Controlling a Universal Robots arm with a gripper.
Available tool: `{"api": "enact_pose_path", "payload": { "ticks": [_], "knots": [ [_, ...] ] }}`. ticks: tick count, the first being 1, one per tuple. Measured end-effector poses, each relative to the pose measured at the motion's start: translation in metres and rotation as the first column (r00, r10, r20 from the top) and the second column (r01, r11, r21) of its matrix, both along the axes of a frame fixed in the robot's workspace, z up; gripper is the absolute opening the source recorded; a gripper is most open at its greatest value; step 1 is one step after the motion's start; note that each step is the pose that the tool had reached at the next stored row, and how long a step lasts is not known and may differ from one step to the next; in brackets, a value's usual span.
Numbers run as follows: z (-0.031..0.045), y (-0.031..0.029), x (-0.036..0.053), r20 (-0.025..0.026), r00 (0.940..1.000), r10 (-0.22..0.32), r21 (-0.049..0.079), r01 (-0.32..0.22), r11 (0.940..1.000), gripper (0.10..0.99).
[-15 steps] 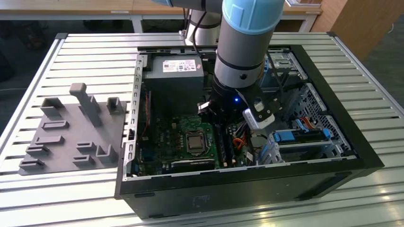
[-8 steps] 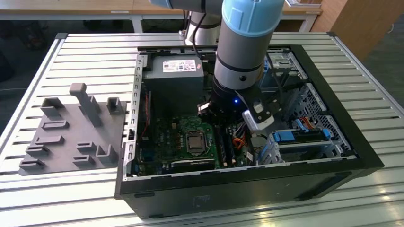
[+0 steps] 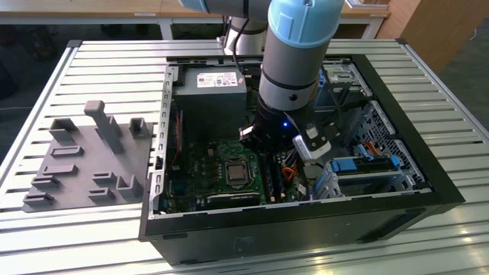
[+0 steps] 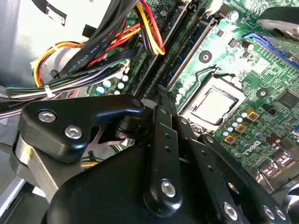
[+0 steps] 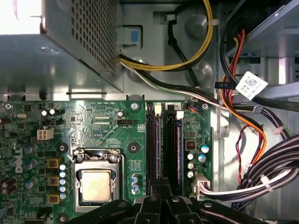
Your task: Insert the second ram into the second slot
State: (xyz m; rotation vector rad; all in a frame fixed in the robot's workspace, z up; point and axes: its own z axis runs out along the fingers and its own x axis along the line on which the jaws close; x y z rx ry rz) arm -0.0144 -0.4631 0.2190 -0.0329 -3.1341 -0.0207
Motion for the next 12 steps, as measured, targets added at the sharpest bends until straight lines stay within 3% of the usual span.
{"api": "enact_pose_path", "payload": {
  "ticks": [7, 12],
  "knots": [
    [-0.0045, 0.0001, 0.0000, 0.0000, 1.0000, 0.000, 0.000, 0.000, 1.0000, 0.106],
    [0.0007, 0.0005, 0.0001, 0.0011, 1.0000, 0.000, 0.004, 0.000, 1.0000, 0.106]
  ]
}}
